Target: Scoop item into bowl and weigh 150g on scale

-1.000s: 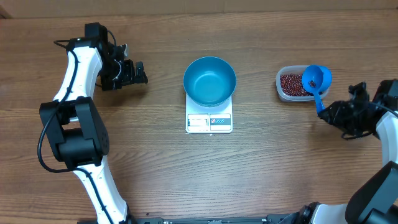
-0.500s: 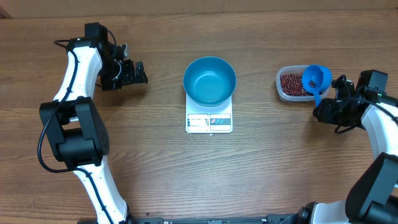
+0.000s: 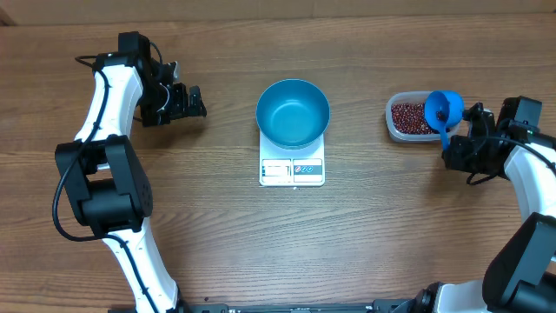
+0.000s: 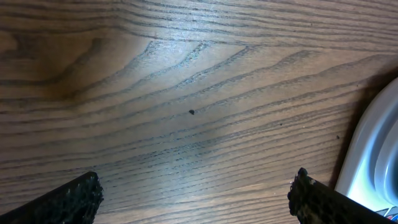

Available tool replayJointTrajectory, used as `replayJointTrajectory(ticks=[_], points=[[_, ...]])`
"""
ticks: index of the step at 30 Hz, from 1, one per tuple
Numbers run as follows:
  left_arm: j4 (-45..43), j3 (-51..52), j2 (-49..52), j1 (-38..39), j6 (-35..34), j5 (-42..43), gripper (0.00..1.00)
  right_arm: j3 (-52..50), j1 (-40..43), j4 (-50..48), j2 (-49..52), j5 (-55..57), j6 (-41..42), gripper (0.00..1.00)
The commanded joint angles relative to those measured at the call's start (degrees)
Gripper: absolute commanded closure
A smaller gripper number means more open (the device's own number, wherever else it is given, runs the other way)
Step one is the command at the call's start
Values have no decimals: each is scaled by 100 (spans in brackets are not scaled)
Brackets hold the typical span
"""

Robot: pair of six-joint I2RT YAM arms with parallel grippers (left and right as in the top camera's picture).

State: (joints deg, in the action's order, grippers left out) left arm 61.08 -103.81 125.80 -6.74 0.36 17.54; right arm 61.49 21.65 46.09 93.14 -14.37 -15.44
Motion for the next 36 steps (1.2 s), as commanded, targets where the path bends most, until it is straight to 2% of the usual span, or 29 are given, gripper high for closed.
replayJointTrajectory(ticks=[1, 4, 12, 15, 20, 25, 36], points=[[-4, -44, 48, 39, 92, -15, 0, 459, 22, 216, 0, 144, -146, 96], [-4, -44, 48, 39, 90, -13, 0, 693, -7, 518, 0, 175, -310, 96], [-4, -44, 48, 39, 92, -13, 0, 1878, -229, 1912, 0, 1139, -420, 96], [-4, -44, 48, 39, 92, -15, 0, 2181, -413, 2120, 0, 1497, -439, 96], [-4, -44, 48, 39, 92, -13, 0, 2264, -916, 2299, 31, 2100, -741, 96], [-4, -44, 48, 39, 92, -13, 0, 2262, -1523, 2417, 66, 3390, -769, 96], [-4, -44, 48, 39, 90, -13, 0, 2258, -1687, 2277, 774, 3646, -1106, 96]])
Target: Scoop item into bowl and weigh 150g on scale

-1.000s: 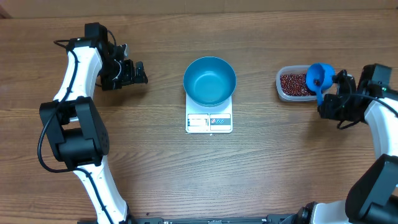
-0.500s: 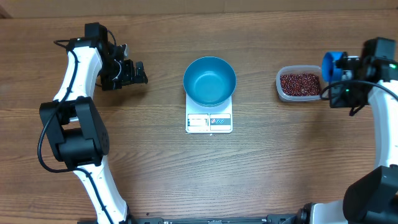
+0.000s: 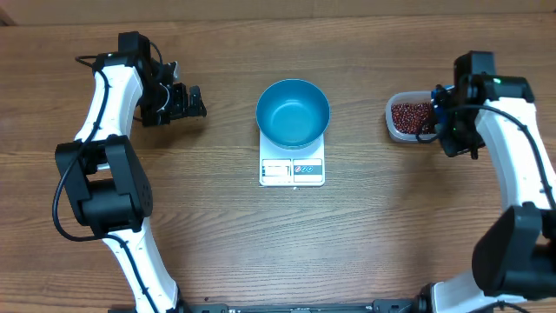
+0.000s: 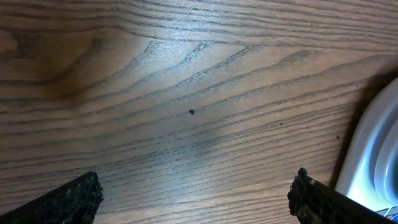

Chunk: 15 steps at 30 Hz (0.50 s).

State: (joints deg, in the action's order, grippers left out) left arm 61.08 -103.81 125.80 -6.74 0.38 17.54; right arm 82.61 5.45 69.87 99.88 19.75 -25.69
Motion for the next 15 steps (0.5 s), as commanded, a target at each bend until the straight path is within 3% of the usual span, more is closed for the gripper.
replayJointTrajectory(ticks=[1, 15], points=[[-4, -44, 48, 39, 90, -13, 0, 146, -68, -197, 151, 229, -146, 96], [-4, -44, 48, 39, 90, -13, 1, 140, -361, -197, 389, 463, -323, 96]])
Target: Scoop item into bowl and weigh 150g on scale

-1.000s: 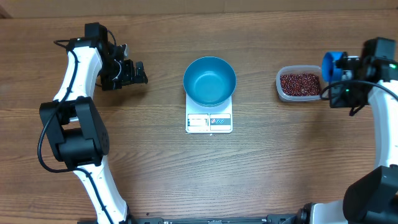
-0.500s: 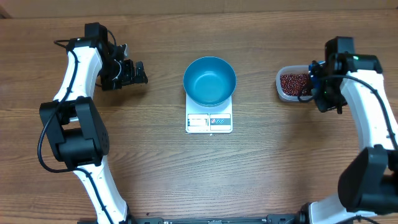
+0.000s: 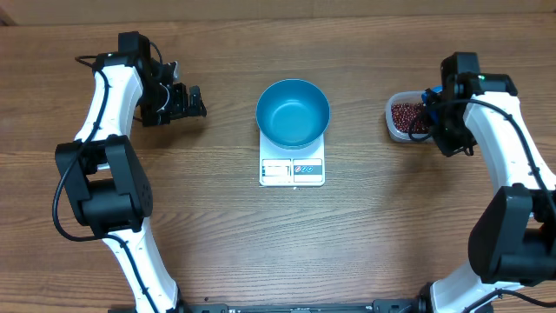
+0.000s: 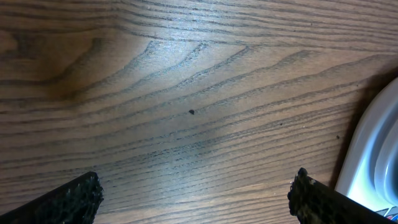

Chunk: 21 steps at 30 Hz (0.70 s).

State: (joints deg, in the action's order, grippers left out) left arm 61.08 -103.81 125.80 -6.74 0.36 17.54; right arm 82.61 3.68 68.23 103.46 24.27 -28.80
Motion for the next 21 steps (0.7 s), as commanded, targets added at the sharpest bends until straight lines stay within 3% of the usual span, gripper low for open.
replayJointTrajectory(ticks=[1, 14, 21], points=[[-4, -44, 48, 39, 92, -13, 0, 140, -229, -15, 31, 11, -26, 96], [-4, -44, 48, 39, 92, -13, 0, 136, -304, 219, 258, 181, -28, 96], [-4, -44, 48, 39, 92, -13, 0, 136, -304, 262, 365, -553, -136, 97]])
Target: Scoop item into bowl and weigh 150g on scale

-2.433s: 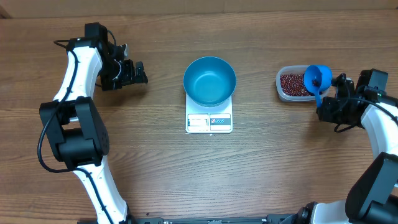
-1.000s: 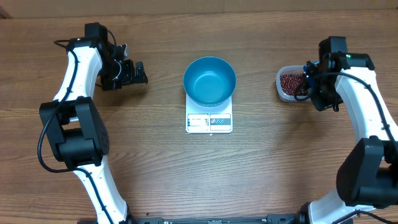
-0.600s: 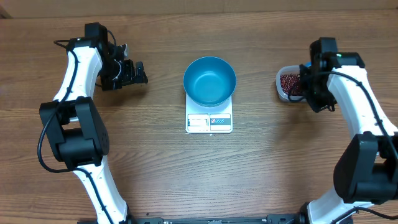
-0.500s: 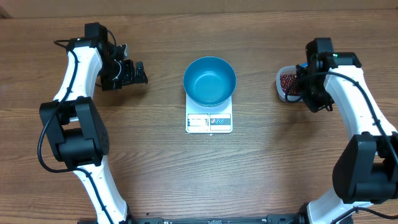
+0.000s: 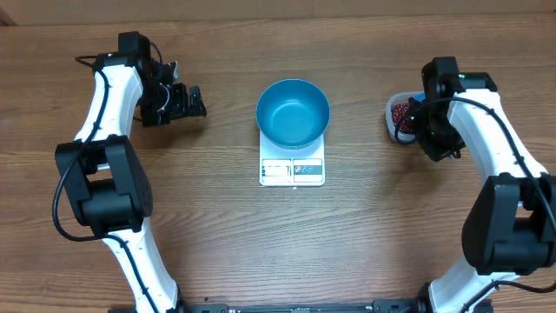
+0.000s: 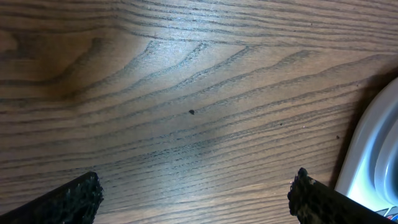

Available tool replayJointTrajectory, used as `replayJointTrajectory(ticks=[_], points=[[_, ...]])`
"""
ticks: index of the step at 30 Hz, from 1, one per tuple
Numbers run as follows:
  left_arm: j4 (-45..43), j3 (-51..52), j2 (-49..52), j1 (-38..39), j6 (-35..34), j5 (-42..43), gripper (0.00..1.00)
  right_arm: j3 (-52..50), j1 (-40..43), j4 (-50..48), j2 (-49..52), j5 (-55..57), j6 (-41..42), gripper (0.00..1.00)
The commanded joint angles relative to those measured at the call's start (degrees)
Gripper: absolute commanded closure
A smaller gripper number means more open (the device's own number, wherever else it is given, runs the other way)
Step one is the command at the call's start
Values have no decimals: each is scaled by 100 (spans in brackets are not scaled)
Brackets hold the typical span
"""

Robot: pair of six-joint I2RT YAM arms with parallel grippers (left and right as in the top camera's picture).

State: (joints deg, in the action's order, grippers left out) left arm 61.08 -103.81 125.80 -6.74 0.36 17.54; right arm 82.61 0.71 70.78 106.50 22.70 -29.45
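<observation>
A blue bowl [image 5: 293,113] stands empty on the white scale [image 5: 292,170] at mid table. To the right sits a clear container of red beans [image 5: 400,115], half covered by my right arm. My right gripper [image 5: 420,118] points down over the container's right side, shut on the blue scoop [image 5: 420,97], of which only a sliver shows. My left gripper [image 5: 196,103] hovers left of the scale, apart from it. In the left wrist view the left gripper [image 6: 196,190] is open, its fingertips [image 6: 81,194] wide apart over bare wood.
The scale's white edge [image 6: 376,155] shows at the right of the left wrist view. Wooden table [image 5: 174,217] stretches around the scale. My left arm's base stands at the front left, my right arm's at the front right.
My right gripper has shifted a little left and further over the bean container, covering more of it. The left arm, bowl and scale have not moved.
First my right gripper held the blue scoop upright, to the right of the bean container. Then it was turned down at the container's right edge, the scoop mostly hidden. It has since crept further left over the beans. The left gripper stayed open throughout.
</observation>
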Motion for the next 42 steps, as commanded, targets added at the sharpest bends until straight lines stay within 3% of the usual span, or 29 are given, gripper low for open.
replayJointTrajectory(ticks=[1, 13, 16, 19, 20, 22, 27, 29, 31, 42], points=[[-4, -44, 48, 39, 92, -13, 0, 136, -7, 11, 61, -498, -74, 96], [-4, -44, 48, 39, 92, -13, 0, 177, -7, 129, 61, -835, -79, 95], [-4, -44, 48, 39, 92, -13, 0, 291, 9, 136, 61, -728, -24, 77], [-4, -44, 48, 39, 90, -13, 0, 417, 11, 127, 61, -737, 94, 72], [-4, -44, 48, 39, 92, -13, 0, 431, 11, 96, 59, -737, 101, 56], [-4, -44, 48, 39, 92, -13, 0, 431, 33, -87, 61, -737, 234, 50], [-4, -44, 48, 39, 92, -15, 0, 251, 328, -284, 63, -1381, 433, 53], [-4, -44, 48, 39, 90, -13, 0, 214, 437, -273, 66, -1917, 433, 67], [-4, -44, 48, 39, 92, -13, 0, 214, 452, -251, 66, -1991, 433, 73], [-4, -44, 48, 39, 90, -13, 0, 197, 452, -374, 68, -2061, 481, 71]])
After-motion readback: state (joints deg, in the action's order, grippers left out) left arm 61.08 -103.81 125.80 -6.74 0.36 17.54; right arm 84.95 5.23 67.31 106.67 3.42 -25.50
